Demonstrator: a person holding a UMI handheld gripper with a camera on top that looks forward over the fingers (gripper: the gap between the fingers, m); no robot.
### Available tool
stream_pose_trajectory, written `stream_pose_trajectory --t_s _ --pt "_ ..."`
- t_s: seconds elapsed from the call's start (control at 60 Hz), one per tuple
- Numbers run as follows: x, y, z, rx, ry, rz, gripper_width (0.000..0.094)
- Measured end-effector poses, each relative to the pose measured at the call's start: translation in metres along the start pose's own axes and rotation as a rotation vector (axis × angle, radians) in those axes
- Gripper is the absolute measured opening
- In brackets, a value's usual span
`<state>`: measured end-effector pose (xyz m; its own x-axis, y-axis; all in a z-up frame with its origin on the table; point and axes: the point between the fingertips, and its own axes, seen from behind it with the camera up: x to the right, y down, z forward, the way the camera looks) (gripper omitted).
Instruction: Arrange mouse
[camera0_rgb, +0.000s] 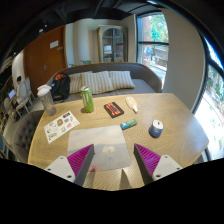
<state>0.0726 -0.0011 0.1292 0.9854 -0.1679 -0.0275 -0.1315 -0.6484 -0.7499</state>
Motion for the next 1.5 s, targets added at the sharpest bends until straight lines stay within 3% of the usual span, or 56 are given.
stream_pose_trajectory --t_s 0.25,0.5,0.633,0.65,1.017,1.117,1.183,1.267,1.417,1.5 --pt "0.095 0.016 0.053 -0.017 0.044 -0.047 0.082" --pt "0.208 0.042 0.127 -0.065 -0.031 -0.138 0.082" --pt "0.215 0.049 0.161 -0.085 -0.11 -0.11 0.0828" --pt "0.214 0.04 0.164 -0.057 -0.12 -0.101 0.0824" --pt "0.195 -0.008 0.22 0.024 -0.159 -0.132 0.081" --pt "0.194 -0.018 0.23 0.044 -0.144 -0.116 0.0737" --pt "0.201 -0.02 0.235 0.048 -0.116 -0.099 0.0586" --pt "0.205 -0.02 0.234 0.042 -0.106 -0.065 0.0527" --pt "0.213 -0.017 0.225 -0.069 -0.074 0.004 0.0428" --pt "0.227 -0.066 0.192 0.024 -0.058 0.065 0.0409"
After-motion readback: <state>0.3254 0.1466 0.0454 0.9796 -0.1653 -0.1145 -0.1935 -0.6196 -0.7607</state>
